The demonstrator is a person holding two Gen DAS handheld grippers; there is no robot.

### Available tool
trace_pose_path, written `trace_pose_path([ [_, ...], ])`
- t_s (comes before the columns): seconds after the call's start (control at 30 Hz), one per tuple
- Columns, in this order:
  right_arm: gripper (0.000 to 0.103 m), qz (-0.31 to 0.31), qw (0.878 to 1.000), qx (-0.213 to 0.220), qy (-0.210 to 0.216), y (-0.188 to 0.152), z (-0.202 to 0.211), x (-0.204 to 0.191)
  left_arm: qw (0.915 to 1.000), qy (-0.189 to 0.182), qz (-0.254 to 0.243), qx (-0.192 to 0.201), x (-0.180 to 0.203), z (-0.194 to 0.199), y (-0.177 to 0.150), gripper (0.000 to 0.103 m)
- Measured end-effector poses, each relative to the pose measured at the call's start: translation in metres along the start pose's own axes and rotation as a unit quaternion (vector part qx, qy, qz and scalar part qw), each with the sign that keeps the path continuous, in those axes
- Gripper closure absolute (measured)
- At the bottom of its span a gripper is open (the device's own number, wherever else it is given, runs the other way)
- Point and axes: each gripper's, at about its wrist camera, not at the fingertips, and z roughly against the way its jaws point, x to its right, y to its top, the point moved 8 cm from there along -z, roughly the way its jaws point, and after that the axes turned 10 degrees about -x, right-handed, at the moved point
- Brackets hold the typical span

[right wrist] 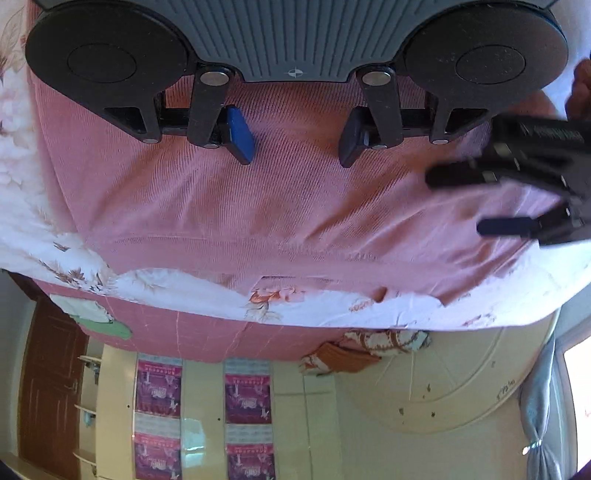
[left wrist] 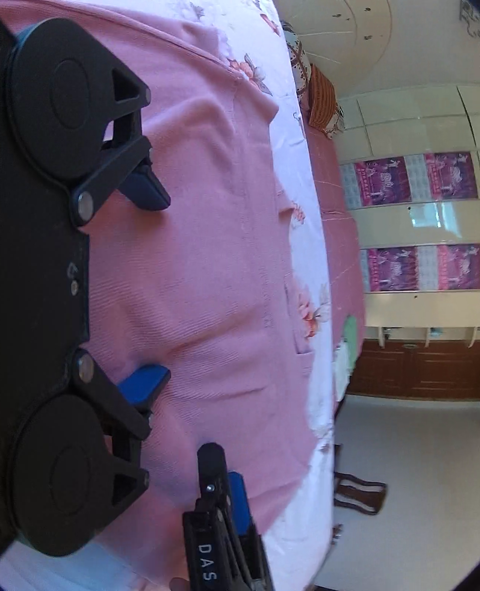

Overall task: Fold small clothes
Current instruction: 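Press and smooth the folded sweater with both open tools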

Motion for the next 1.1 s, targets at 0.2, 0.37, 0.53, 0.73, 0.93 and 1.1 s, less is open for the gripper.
trace_pose_path([
  [0.2, 0.052, -0.032, 0.999, 0.007, -0.040, 0.002, 0.023, 0.044, 0.9972, 0.055, 0.048, -0.017, -0.058, 0.003, -0.010, 0.011],
  [0.37, 0.052, -0.035, 0.996, -0.025, -0.072, -0.007, 0.017, 0.066, 0.9938, 0.065, 0.089, -0.015, -0.088, 0.015, -0.018, 0.019],
  [0.53, 0.052, -0.053, 0.997, 0.019, -0.053, -0.014, 0.050, 0.058, 0.9968, 0.042, 0.063, 0.026, -0.056, 0.051, -0.015, 0.017],
  [0.73, 0.052, 0.000, 0.999, -0.005, -0.034, -0.028, 0.038, 0.014, 0.9987, 0.037, 0.015, -0.031, -0.002, 0.023, -0.031, 0.011],
  [0.93, 0.052, 0.047, 0.996, -0.017, -0.077, -0.077, 0.047, 0.018, 0.9970, 0.070, 0.014, -0.028, -0.012, 0.042, -0.058, 0.010],
  [1.1, 0.052, 0.010, 0.998, -0.021, -0.065, -0.078, 0.061, 0.026, 0.9949, 0.088, 0.036, -0.034, -0.036, 0.056, -0.070, 0.007],
])
